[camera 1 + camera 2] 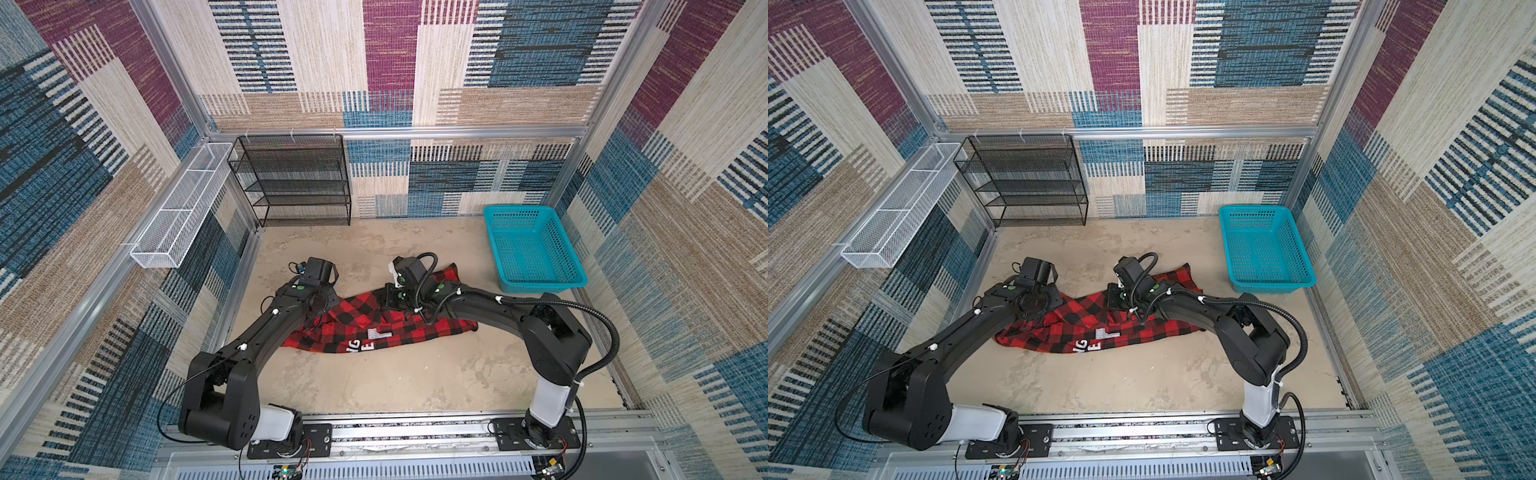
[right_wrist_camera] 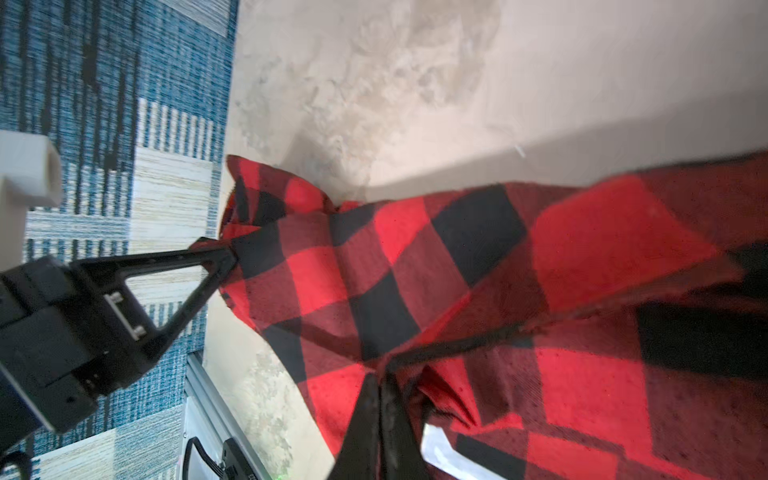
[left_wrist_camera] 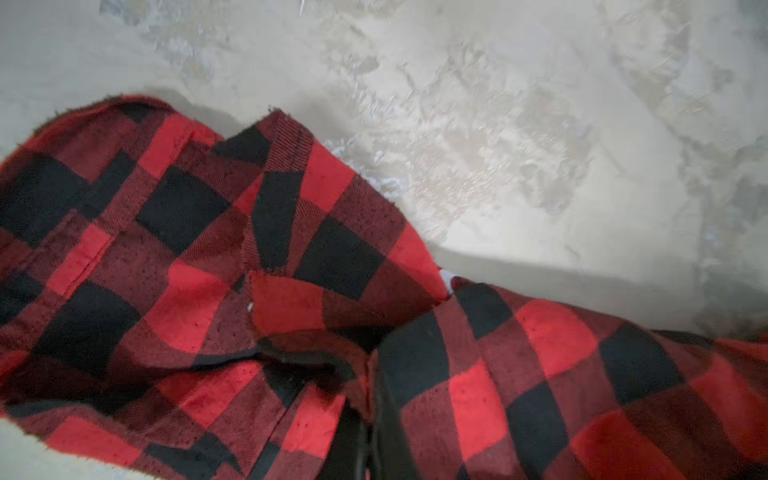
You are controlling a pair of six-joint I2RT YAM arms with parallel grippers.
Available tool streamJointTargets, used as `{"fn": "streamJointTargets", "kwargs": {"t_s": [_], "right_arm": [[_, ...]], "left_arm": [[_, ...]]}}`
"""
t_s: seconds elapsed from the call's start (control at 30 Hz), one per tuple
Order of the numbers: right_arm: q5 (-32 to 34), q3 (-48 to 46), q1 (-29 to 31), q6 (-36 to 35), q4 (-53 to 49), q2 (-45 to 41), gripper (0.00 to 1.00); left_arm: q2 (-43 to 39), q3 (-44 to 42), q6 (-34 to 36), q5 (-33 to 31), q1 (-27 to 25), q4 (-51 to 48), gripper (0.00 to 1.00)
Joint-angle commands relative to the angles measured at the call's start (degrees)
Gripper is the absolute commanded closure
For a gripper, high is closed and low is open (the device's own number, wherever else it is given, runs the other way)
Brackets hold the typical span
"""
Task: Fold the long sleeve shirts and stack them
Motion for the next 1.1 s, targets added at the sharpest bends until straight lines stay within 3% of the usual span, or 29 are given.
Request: {"fn": "streamJointTargets", "kwargs": {"t_s": [0.0,0.63,1.07], "right_arm": [[-0.4,3.5,-0.6,-2.9,0.3,1.0,0.94],[3.9,22.6,-7.9,-9.0,-0.1,14.8,0.95],[14.9,25.0,-9.9,-11.2,5.1,18.0,0.93]], "left_arm": [[-0.1,1.8,0.3,1.8,0.7,-1.4,1.00],[12.6,14.2,1.9,0.1,5.2,-2.3,1.00],[19.7,21.7,-4.2,-9.3,5.6,-4.5,1.00]]}}
